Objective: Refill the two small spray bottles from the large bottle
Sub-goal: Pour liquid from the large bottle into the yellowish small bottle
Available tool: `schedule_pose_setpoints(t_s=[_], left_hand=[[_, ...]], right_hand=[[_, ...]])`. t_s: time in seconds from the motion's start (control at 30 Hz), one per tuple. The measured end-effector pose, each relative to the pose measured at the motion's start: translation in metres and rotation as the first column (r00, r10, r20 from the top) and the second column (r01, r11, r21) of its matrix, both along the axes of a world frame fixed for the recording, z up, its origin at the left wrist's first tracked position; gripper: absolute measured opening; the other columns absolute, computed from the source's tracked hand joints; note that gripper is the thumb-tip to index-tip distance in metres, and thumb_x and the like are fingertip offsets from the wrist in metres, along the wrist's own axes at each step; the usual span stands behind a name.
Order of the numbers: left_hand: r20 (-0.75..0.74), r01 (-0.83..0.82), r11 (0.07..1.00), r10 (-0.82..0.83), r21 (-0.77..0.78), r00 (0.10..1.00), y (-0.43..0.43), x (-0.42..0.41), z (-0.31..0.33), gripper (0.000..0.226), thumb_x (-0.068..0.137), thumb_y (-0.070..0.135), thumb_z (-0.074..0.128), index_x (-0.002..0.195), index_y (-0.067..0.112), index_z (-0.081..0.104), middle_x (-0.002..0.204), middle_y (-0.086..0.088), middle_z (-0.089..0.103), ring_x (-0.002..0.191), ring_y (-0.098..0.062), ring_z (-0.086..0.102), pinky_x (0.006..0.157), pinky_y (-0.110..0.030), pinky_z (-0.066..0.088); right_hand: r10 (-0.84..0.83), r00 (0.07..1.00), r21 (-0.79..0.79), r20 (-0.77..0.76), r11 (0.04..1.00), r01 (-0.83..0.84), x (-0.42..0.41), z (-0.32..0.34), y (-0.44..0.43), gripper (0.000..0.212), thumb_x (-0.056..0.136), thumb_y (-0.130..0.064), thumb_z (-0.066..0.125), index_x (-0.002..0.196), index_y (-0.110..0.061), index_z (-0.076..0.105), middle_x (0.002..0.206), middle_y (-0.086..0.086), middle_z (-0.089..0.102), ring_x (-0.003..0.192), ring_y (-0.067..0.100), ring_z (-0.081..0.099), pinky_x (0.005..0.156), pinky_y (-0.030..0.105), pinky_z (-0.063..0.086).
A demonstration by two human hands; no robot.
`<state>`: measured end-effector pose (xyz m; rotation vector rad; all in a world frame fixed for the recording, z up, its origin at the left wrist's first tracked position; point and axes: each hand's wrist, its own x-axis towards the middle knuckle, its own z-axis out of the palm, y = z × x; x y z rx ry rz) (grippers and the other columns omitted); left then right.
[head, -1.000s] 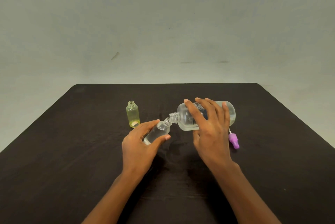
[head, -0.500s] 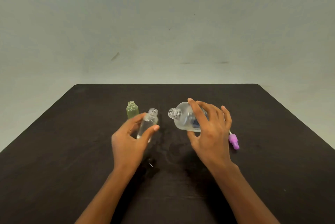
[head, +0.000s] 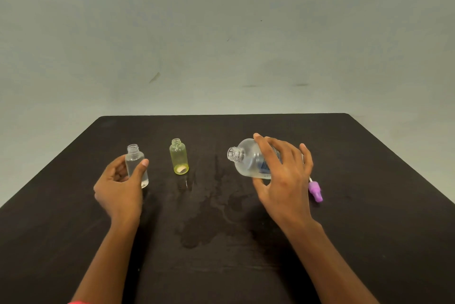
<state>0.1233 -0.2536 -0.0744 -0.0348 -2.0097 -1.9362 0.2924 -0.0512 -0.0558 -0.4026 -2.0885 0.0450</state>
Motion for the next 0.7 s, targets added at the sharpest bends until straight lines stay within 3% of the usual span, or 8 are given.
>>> schedule_pose_setpoints(t_s=[0.2,0.43,0.57,0.63,0.7], left_hand=[[0.076,-0.036,0.998,0.039,-0.042,0.996,0.003,-0.002,-0.005,0.040,0.070,0.028,0.081,0.105,0.017,0.066,0.097,0.000,0.069,0.086,-0.012,0.065,0.079,-0.026,0.051],[0.039,-0.057,0.982,0.065,-0.181,0.997,0.006,0.001,-0.003,0.041,0.070,0.028,0.080,0.104,0.017,0.060,0.097,-0.001,0.065,0.085,-0.014,0.060,0.080,-0.030,0.048],[0.029,-0.044,0.974,0.052,-0.222,0.998,0.009,0.003,-0.004,0.056,0.070,0.033,0.080,0.115,0.015,0.052,0.110,-0.005,0.060,0.098,-0.018,0.057,0.083,-0.031,0.045],[-0.035,-0.102,0.965,0.097,-0.243,0.995,0.010,0.006,-0.003,0.068,0.071,0.041,0.078,0.122,0.012,0.046,0.121,-0.008,0.051,0.111,-0.024,0.048,0.090,-0.035,0.040],[-0.215,-0.193,0.951,0.142,-0.241,0.966,0.012,0.013,0.001,0.065,0.077,0.042,0.072,0.125,0.008,0.043,0.127,-0.014,0.044,0.117,-0.030,0.040,0.097,-0.039,0.037]], right_hand=[[0.006,1.000,-0.010,0.003,1.000,-0.006,0.000,0.000,0.000,0.081,0.061,-0.013,0.084,0.133,-0.024,0.049,0.121,0.003,0.059,0.113,0.022,0.056,0.112,0.046,0.018],[0.014,1.000,-0.024,0.015,1.000,-0.013,0.000,-0.002,0.001,0.082,0.061,-0.013,0.084,0.133,-0.026,0.047,0.122,0.001,0.059,0.115,0.021,0.055,0.112,0.048,0.019],[0.009,1.000,-0.018,0.012,1.000,-0.009,0.000,-0.001,0.001,0.083,0.061,-0.012,0.084,0.133,-0.026,0.046,0.122,0.002,0.059,0.114,0.021,0.056,0.111,0.048,0.020],[0.006,1.000,-0.015,0.010,1.000,-0.006,0.000,-0.001,0.001,0.083,0.061,-0.011,0.084,0.133,-0.027,0.045,0.122,0.002,0.059,0.114,0.021,0.056,0.111,0.049,0.021],[0.005,1.000,-0.016,0.011,1.000,-0.005,-0.001,-0.001,0.002,0.084,0.060,-0.011,0.084,0.133,-0.027,0.045,0.122,0.001,0.059,0.114,0.021,0.055,0.111,0.049,0.022]])
